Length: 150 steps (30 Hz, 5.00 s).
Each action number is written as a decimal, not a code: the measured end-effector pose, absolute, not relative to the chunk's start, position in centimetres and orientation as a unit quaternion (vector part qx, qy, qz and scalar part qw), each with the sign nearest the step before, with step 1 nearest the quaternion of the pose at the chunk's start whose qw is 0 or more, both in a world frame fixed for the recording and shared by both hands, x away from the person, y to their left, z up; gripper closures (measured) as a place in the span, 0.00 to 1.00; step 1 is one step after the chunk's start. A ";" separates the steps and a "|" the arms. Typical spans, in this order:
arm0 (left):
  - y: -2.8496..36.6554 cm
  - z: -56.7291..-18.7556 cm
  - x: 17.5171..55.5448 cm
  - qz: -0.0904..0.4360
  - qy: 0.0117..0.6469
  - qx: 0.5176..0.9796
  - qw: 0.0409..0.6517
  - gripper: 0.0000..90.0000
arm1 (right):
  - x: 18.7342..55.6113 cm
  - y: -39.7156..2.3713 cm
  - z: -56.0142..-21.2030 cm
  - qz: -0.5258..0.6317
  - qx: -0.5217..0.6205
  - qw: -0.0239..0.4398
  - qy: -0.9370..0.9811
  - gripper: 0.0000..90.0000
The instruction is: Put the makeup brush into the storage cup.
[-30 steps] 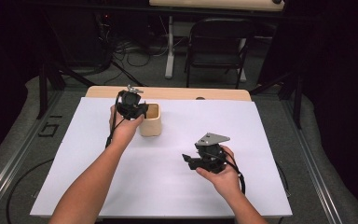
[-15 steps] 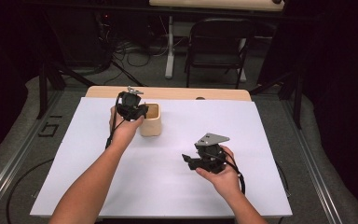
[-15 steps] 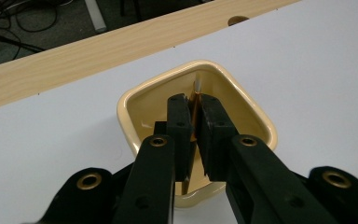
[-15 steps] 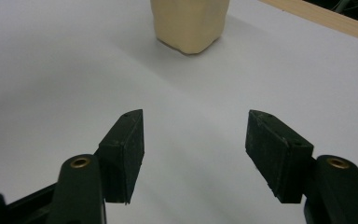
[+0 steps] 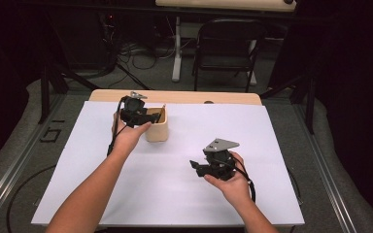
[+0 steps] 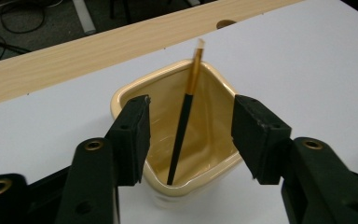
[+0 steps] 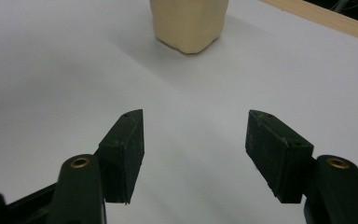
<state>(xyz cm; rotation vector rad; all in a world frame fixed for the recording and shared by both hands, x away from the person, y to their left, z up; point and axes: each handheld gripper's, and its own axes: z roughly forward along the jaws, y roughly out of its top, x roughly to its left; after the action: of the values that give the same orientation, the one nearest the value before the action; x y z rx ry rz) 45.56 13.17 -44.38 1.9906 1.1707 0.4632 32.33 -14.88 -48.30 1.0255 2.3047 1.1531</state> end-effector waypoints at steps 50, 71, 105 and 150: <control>16.3 -44.1 40.6 0.174 0.422 0.781 0.426 0.29 | 32.5 -14.6 -48.4 0.412 0.354 0.200 0.816 0.33; 17.6 -45.5 37.5 0.174 0.399 0.795 0.422 0.24 | 31.9 -15.7 -48.2 0.414 0.397 0.193 0.796 0.16; 19.8 -48.9 33.0 0.167 0.399 0.792 0.430 0.23 | 29.7 -20.8 -50.5 0.384 0.433 0.215 0.786 0.15; 21.5 -52.7 31.6 0.182 0.408 0.789 0.422 0.25 | 29.5 -23.0 -53.3 0.372 0.448 0.226 0.781 0.16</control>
<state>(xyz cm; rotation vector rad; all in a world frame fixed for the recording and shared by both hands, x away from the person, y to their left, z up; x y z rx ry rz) 31.56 21.49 -52.73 1.9766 1.0210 0.4568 29.51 -23.03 -53.29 1.2340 2.1532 1.0247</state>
